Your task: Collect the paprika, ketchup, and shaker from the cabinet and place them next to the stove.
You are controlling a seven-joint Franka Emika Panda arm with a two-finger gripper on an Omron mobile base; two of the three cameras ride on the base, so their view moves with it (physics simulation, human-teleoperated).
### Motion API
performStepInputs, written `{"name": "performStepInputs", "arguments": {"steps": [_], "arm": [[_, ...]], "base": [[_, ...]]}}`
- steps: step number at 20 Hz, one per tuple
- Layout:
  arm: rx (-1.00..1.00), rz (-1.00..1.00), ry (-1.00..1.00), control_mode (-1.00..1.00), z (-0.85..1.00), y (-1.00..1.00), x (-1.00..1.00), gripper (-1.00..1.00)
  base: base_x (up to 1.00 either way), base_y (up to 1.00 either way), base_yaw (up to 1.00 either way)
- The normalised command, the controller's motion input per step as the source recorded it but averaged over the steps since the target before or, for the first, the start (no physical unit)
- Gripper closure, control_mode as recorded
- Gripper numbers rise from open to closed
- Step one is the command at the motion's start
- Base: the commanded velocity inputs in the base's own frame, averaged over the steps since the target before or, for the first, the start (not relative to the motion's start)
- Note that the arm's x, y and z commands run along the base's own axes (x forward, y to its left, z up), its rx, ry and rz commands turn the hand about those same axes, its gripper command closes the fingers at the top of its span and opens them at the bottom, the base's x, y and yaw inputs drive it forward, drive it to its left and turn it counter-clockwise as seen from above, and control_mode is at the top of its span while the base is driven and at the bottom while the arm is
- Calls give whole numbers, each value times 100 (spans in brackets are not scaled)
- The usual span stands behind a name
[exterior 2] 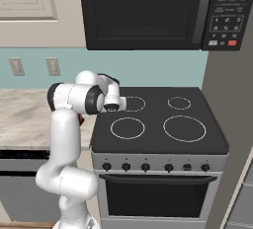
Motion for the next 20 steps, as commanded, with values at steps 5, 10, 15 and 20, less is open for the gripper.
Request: {"name": "performStepInputs", "arguments": {"steps": [5,10,15,20], "arm": [[0,0,-5,-100,-5,3,0,-100],[0,0,-2,-100,0,0,0,-100],[0,-2,0,-100,3,0,0,-100],[0,-2,0,-100,14,0,0,-100]], "base": [[0,0,0],[0,0,0],[0,0,0],[0,0,0]]}}
